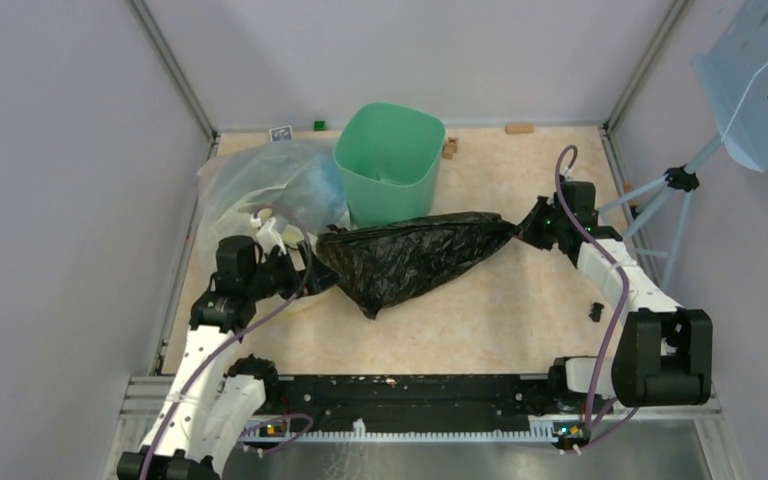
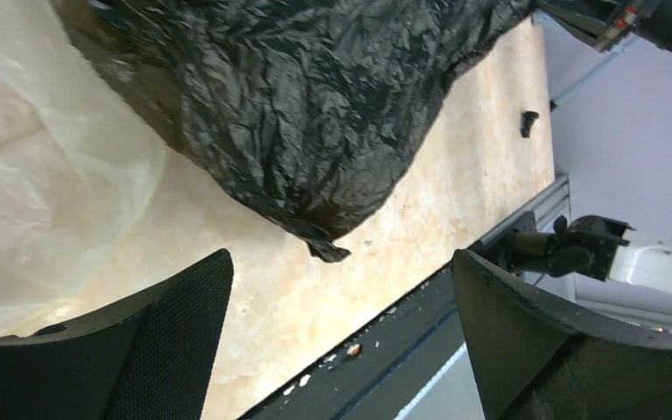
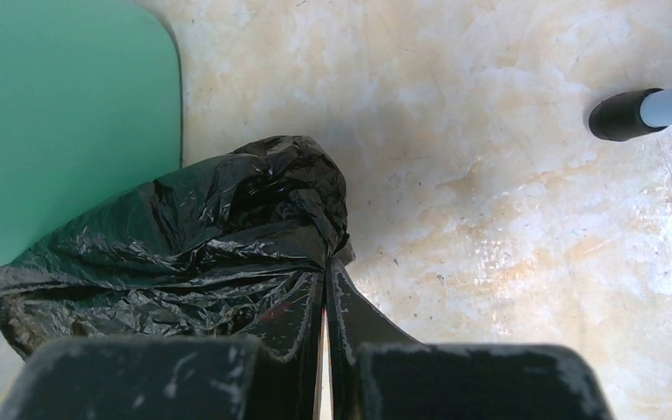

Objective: Put the trash bags into the trash bin

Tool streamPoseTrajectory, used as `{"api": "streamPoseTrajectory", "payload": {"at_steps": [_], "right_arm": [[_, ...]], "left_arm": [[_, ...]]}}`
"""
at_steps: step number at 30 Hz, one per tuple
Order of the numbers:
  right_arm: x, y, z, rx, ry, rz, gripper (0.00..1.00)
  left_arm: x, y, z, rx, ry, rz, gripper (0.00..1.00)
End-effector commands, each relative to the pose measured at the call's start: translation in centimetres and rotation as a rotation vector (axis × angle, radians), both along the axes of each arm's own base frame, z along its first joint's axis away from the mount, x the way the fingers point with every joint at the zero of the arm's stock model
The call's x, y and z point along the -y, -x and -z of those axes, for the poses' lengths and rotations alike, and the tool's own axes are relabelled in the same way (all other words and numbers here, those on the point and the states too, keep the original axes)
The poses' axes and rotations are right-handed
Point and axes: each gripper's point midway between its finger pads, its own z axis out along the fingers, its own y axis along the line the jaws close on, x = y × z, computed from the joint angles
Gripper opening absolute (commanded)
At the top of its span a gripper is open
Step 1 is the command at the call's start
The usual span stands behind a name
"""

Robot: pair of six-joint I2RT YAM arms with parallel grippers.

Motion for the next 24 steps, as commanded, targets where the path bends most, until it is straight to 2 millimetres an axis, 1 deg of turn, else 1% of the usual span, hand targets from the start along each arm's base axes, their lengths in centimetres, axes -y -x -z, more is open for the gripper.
{"api": "streamPoseTrajectory", "payload": {"at_steps": [1,3,5,8,10,12,13,15,21,23,24], "right_arm": [[0.5,-0.4,-0.2,0.009,-0.005,0.031,0.0],[0.5,-0.4,-0.2,0.008,-0.012,0.037,0.0],[0.5,-0.4,-0.1,0.004,-0.019,0.046,0.0],[0.4,-0.4,0.0,0.004,-0.03,0.055,0.0],[0.3,-0.4,0.0,0.007,-0.037,0.06,0.0],[0.3,-0.4,0.1,0.009,-0.04,0.065,0.0],[0.4,-0.4,0.0,0.01,-0.042,0.067,0.0],[0.3,-0.3,0.1,0.008,-0.043,0.068,0.0],[0.2,-0.3,-0.4,0.02,-0.057,0.073,0.0],[0.1,-0.2,-0.4,0.021,-0.062,0.071,0.0],[0.1,-0.2,-0.4,0.021,-0.064,0.069,0.0]], "left_arm": [[1.3,1.7,-0.7,0.001,0.068,0.031,0.99],[1.3,2.3,0.5,-0.045,0.076,-0.004,0.99],[1.7,2.7,1.2,-0.08,0.093,-0.024,0.97],[2.2,2.6,2.6,-0.11,0.07,-0.076,0.95],[3.4,2.7,3.5,-0.125,0.067,-0.079,0.93],[4.9,2.8,4.2,-0.15,0.103,-0.087,0.9],[5.9,3.2,4.5,-0.155,0.115,-0.07,0.89],[6.9,3.3,5.2,-0.157,0.119,-0.085,0.88],[8.2,2.9,6.6,-0.094,0.084,-0.162,0.86],[8.5,2.5,7.4,-0.09,0.072,-0.17,0.83],[8.7,2.0,7.3,-0.072,0.073,-0.175,0.81]]}}
